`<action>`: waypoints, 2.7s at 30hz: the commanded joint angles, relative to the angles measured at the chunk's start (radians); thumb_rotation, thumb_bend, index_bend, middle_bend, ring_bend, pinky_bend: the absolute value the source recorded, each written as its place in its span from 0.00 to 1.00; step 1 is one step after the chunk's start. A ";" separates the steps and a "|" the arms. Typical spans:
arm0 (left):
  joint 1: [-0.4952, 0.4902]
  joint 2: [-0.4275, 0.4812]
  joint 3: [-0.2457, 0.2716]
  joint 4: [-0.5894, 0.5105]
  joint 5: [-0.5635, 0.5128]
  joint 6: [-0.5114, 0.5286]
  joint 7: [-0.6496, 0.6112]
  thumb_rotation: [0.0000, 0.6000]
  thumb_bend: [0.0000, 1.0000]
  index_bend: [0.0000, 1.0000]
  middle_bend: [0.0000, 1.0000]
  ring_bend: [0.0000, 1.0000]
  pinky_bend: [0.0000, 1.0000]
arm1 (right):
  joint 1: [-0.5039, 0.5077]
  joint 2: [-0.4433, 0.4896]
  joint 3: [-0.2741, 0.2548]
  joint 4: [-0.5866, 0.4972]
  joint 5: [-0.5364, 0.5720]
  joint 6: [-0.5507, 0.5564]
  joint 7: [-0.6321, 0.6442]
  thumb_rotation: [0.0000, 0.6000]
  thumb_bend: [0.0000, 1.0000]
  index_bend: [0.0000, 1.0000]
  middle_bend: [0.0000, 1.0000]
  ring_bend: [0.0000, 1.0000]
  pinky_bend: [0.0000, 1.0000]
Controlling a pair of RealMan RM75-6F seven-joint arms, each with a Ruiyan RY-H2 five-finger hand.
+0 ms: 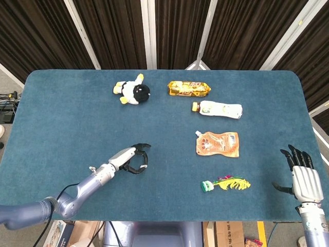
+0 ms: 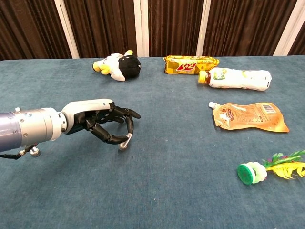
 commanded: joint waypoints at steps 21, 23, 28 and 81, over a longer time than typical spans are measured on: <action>-0.023 0.061 0.028 -0.026 0.051 -0.029 -0.048 1.00 0.46 0.48 0.05 0.00 0.00 | -0.001 -0.004 0.003 0.000 0.003 0.004 -0.002 1.00 0.11 0.18 0.07 0.06 0.00; -0.023 0.068 0.027 -0.034 0.053 -0.024 -0.045 1.00 0.46 0.47 0.05 0.00 0.00 | -0.001 -0.005 0.003 0.001 0.004 0.005 -0.002 1.00 0.11 0.18 0.07 0.06 0.00; -0.029 0.109 0.019 -0.093 0.058 -0.010 -0.020 1.00 0.46 0.44 0.04 0.00 0.00 | -0.001 -0.005 0.003 -0.001 0.004 0.004 -0.002 1.00 0.11 0.18 0.07 0.06 0.00; 0.682 0.548 0.209 -0.339 0.250 0.965 0.560 1.00 0.42 0.12 0.00 0.00 0.00 | 0.000 -0.023 -0.006 0.103 -0.155 0.120 0.007 1.00 0.11 0.16 0.07 0.03 0.00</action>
